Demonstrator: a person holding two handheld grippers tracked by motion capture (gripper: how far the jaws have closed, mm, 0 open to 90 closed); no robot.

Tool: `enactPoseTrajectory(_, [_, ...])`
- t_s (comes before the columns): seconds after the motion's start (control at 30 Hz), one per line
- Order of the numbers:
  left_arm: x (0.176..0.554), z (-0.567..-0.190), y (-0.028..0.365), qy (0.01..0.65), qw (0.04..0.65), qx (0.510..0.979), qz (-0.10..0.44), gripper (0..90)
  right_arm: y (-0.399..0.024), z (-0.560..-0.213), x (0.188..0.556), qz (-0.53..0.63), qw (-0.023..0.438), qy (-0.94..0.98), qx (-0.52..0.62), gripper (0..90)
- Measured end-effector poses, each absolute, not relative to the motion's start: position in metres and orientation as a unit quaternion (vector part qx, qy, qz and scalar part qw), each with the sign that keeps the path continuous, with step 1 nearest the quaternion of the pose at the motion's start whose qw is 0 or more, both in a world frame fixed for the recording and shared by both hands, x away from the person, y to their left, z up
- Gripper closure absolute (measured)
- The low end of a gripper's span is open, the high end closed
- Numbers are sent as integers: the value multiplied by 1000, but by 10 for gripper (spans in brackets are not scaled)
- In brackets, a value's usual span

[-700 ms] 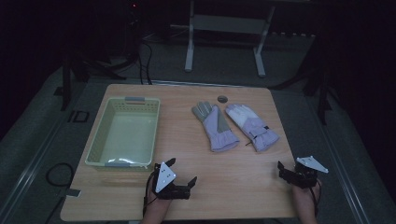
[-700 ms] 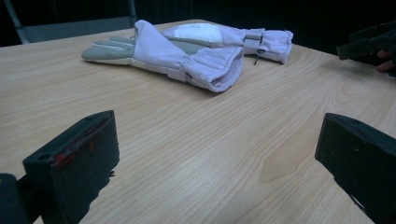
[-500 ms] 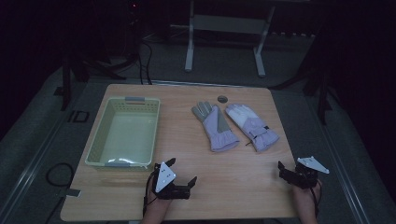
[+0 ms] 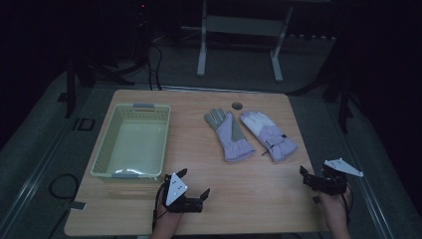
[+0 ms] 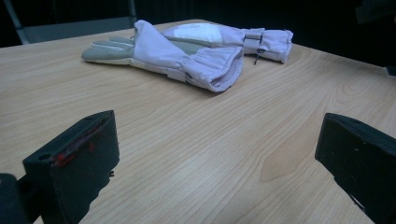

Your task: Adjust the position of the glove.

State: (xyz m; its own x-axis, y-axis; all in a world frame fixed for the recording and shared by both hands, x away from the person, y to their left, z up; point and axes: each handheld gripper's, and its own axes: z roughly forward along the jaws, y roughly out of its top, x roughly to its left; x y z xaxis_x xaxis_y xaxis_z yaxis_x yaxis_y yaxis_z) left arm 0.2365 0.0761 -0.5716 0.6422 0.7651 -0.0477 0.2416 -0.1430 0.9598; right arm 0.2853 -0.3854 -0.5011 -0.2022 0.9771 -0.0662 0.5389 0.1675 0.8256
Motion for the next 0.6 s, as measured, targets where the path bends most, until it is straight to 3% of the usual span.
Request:
enactPoseTrajectory(0.1, [236, -572, 76, 349, 553, 718, 236, 0, -387, -487, 295, 358, 247, 712, 551, 136])
enactPoseTrajectory(0.6, [236, -572, 76, 348, 554, 719, 236, 0, -354, -436, 318, 391, 270, 724, 500, 114])
